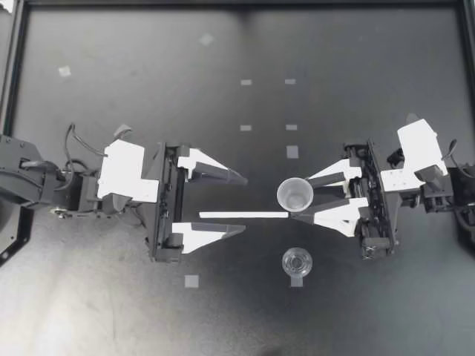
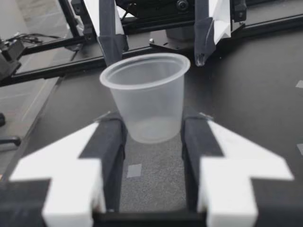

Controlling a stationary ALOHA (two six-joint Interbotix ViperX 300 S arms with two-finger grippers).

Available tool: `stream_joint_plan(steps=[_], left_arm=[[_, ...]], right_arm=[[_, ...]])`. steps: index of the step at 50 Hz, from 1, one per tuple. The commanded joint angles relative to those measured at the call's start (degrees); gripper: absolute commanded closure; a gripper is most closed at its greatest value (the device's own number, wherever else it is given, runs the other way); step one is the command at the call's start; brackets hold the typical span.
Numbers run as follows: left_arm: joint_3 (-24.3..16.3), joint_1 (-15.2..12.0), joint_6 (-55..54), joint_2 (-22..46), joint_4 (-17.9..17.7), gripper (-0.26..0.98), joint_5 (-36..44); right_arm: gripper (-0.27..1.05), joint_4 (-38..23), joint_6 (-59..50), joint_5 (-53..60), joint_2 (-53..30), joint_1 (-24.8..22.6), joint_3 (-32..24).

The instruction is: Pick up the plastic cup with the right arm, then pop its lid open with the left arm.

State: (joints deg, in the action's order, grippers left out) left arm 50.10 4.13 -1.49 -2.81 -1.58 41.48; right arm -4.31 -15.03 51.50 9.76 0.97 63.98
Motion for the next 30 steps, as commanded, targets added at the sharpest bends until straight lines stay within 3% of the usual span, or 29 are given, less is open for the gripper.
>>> stream_joint_plan(steps=[1,30], left_arm=[[-0.62,-0.09,-0.09,-0.62,0.00,-0.04,0.44],[-0.62,-0.18,0.00,-0.62,0.00,-0.04,0.26]], right_arm=[[0.41,0.00,0.18,0.53,0.62,0.18,-1.23],[0.41,-0.35,0.18,0.44,0.53,0.18,-0.62]])
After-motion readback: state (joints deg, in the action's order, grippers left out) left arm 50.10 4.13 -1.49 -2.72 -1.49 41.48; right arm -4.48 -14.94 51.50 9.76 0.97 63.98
